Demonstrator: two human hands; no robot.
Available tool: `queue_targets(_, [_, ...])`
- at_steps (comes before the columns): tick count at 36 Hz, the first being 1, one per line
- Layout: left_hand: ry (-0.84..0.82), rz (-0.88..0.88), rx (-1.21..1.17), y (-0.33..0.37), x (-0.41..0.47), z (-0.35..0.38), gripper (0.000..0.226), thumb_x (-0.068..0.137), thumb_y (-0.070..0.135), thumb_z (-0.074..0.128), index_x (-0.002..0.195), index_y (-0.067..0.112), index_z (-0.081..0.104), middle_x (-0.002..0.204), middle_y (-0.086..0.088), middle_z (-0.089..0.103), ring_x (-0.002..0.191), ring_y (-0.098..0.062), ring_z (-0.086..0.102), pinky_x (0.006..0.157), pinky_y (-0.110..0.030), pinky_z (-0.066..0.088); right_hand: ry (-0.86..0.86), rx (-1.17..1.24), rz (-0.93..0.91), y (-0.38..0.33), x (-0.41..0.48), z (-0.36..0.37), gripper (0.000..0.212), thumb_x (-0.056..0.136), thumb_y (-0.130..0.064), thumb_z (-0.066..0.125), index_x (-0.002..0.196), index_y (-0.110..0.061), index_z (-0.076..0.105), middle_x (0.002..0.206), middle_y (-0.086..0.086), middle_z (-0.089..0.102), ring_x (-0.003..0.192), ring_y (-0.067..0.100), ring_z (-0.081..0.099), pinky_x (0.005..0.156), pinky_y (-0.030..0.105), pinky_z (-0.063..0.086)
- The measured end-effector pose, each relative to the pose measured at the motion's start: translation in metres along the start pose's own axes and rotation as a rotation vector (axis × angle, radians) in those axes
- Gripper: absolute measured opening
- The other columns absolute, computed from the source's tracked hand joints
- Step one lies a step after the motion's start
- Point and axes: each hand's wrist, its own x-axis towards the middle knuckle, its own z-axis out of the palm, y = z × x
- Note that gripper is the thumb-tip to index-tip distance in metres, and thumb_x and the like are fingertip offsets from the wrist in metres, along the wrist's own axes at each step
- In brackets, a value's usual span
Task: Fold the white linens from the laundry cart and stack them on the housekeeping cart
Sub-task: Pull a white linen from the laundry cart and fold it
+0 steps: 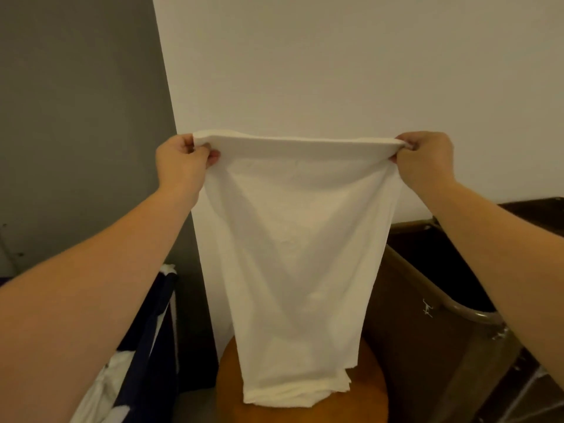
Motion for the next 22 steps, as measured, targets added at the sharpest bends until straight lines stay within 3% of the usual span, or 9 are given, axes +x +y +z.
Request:
queue_targets(6, [0.078,-0.047,0.095,-0.027,-0.014,0.019,0.023,0.085,-0.001,0.067,0.083,0.022,0.066,0.089,0.002,0.069,0.085,-0.012,0.069,0.083,-0.028,0.057,-0.107,0.039,-0.003,0.036,0.009,0.011,0.030,0.081,0.004,0.046,0.080,-0.013,0.071,0.081,0.010,0.064,0.076,0.022,0.056,0.063,0.022,0.041])
queue_targets(14, [0.101,-0.125,0.146,-0.082,0.000,0.032,0.021,0.085,0.000,0.067,0.084,0.021,0.067,0.087,0.001,0.070,0.086,-0.014,0.070,0.085,-0.029,0.057,-0.184,0.044,0.058,0.077,0.027,0.053,0.030,0.082,0.006,0.045,0.088,-0.004,0.073,0.091,0.020,0.068,0.075,0.024,0.056,0.066,0.032,0.048])
queue_targets(18, [0.091,-0.150,0.181,-0.119,0.025,0.040,0.017,0.085,0.002,0.068,0.097,0.014,0.067,0.092,0.000,0.070,0.083,-0.009,0.069,0.083,-0.025,0.057,-0.213,0.036,0.110,0.099,0.042,0.087,0.032,0.084,0.005,0.042,0.081,-0.011,0.070,0.084,0.013,0.063,0.072,0.022,0.054,0.057,0.021,0.043])
queue_targets(22, [0.054,-0.189,0.217,-0.163,0.060,0.048,0.016,0.084,0.005,0.069,0.093,0.018,0.067,0.095,-0.003,0.070,0.091,-0.016,0.069,0.085,-0.029,0.057,-0.230,-0.011,0.171,0.122,0.061,0.128,0.032,0.086,0.005,0.044,0.082,-0.014,0.070,0.087,0.011,0.064,0.073,0.021,0.055,0.067,0.027,0.049])
